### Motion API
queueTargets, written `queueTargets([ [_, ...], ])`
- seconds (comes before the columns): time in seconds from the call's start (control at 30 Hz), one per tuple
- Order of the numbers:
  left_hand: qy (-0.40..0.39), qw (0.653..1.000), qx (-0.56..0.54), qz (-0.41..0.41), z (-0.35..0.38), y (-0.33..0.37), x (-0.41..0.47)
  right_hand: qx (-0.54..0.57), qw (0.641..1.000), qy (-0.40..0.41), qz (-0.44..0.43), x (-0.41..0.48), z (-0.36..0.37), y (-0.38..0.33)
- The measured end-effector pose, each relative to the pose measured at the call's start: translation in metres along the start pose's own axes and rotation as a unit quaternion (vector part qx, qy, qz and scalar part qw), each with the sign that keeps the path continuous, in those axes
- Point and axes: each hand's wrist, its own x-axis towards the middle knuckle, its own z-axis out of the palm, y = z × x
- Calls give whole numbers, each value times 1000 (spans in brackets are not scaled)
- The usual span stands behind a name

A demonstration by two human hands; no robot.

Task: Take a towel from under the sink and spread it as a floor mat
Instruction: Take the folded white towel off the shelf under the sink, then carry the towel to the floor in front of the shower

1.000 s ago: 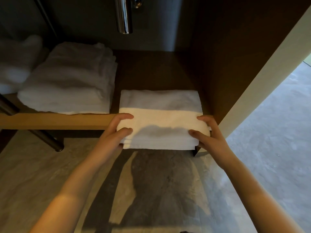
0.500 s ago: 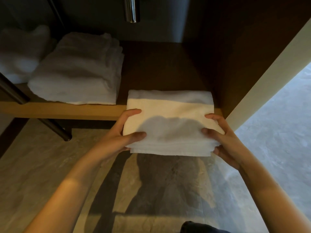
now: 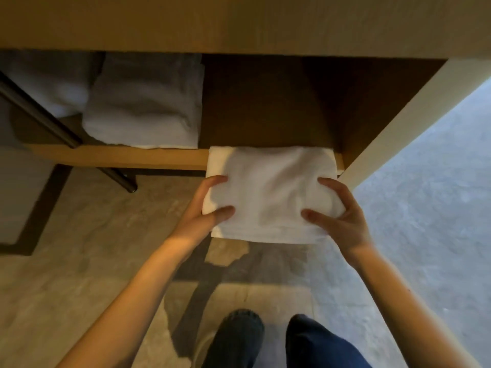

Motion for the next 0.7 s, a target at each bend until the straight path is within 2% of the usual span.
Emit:
queueTargets([
  [0.13,11,999,13,-45,-1,43,-53,6,1000,-5,27,-45,-9,-45],
  [0.23,11,997,-19,-76,-2,92,-95,-30,998,-16,46,-82,-22,-94],
  [0.57,8,984,-15,-177,0,306,-254,-22,993,-42,104,-227,-86,-314],
  [0.7,8,986,-11,-169,7,408,-301,-13,994,-27,105,-278,-120,-410],
])
